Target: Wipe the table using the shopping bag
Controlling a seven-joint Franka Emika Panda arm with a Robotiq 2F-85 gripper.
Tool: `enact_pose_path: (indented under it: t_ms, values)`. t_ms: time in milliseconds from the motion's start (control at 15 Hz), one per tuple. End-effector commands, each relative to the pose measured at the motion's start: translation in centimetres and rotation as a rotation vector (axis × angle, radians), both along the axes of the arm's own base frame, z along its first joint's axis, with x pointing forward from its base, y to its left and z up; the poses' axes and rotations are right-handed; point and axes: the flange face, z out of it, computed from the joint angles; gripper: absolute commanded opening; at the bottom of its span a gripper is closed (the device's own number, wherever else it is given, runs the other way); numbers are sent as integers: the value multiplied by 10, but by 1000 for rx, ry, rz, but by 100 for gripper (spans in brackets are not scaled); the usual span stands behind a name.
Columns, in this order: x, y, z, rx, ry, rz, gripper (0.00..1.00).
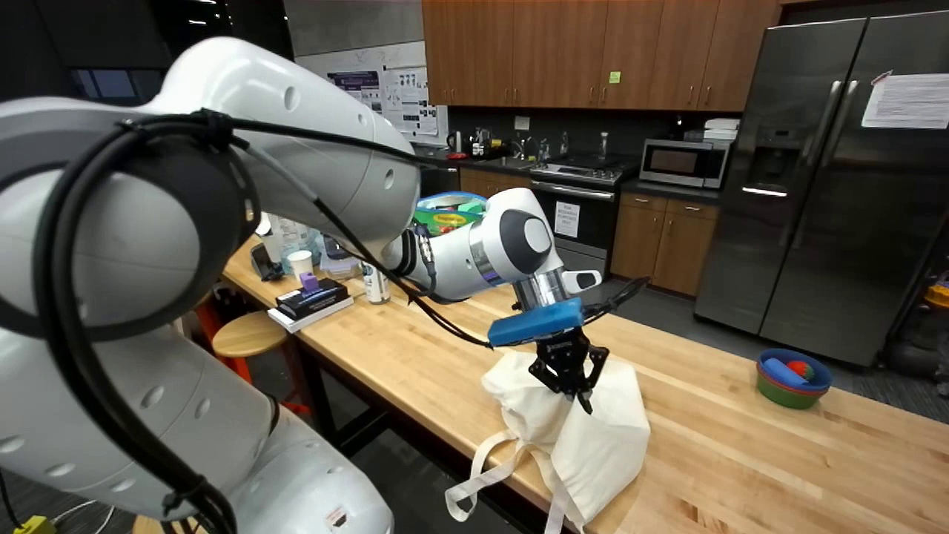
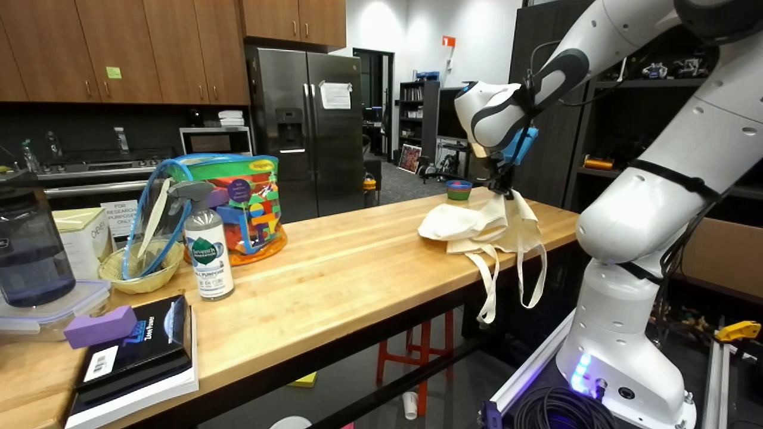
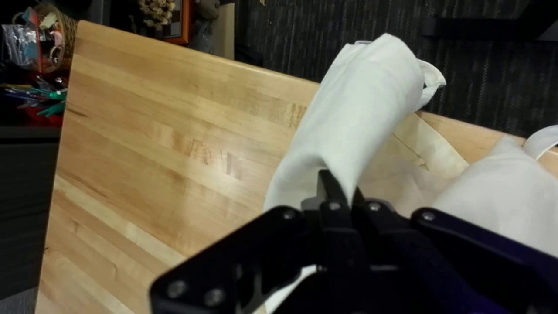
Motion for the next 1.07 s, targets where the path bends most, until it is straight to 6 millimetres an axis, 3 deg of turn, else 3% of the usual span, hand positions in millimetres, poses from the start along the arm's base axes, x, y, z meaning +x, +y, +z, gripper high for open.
enact_pose_path:
  t_ms: [0, 467, 1000]
  values:
    - [30, -21, -11, 8, 9, -4, 0]
    - [88, -53, -30, 25, 82, -89, 0]
    - [132, -71, -5, -16, 36, -149, 0]
